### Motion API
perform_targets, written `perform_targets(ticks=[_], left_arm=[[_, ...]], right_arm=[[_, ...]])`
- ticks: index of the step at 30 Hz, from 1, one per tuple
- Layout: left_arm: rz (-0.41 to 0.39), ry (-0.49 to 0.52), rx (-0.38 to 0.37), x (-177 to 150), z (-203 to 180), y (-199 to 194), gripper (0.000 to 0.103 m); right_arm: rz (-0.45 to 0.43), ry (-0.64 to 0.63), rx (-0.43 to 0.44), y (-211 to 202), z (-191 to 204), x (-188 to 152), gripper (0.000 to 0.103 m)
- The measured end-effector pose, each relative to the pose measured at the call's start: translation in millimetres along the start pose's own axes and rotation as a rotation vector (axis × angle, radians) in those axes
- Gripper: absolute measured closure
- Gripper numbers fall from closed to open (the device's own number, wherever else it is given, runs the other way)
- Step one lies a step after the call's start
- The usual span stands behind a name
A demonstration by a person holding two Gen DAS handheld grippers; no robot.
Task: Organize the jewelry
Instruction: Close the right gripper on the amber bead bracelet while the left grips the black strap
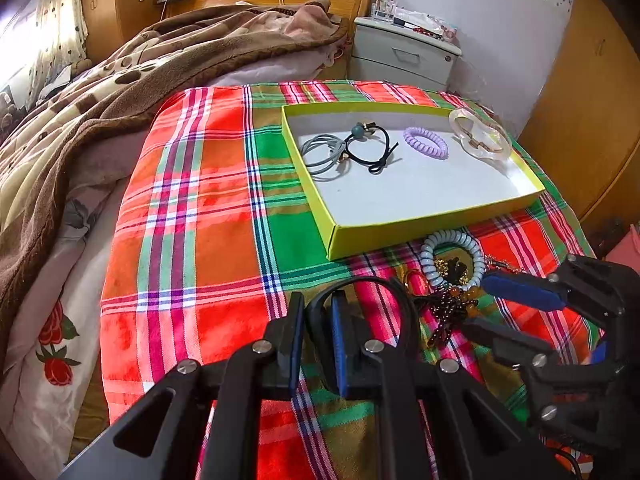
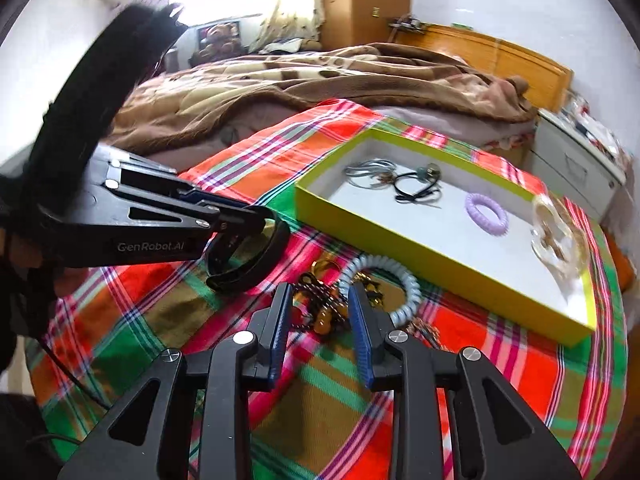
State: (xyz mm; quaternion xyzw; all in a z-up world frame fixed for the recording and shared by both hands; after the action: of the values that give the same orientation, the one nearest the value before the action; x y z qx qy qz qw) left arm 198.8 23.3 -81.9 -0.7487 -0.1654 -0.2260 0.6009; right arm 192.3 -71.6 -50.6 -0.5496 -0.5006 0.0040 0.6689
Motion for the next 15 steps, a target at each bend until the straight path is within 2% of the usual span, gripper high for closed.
perform_targets(ticks=[8,15], left_arm=[[0.004,-0.004,-0.005,-1,-1,1,0.089],[0.013,-0.018,-0.013,0,0,5,0.089]], right_arm=[[0.07,-0.097,0.019,7,1,-7,0.073],[0.09,-0.109,-0.041,14,1,-10,0.077]])
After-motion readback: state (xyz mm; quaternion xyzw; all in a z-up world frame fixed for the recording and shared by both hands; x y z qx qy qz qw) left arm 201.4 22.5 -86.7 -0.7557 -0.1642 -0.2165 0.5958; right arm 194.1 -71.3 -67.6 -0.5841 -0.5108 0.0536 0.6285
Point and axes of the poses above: each gripper's, at about its wrist camera, not at the fingertips, and y roughly the way its jaws point, z to its left, x to its top, the point moved 9 cm from there along y, roughly the way its jaws point, and after that the axes turned 8 degrees about -y, right-handed, at the moved point
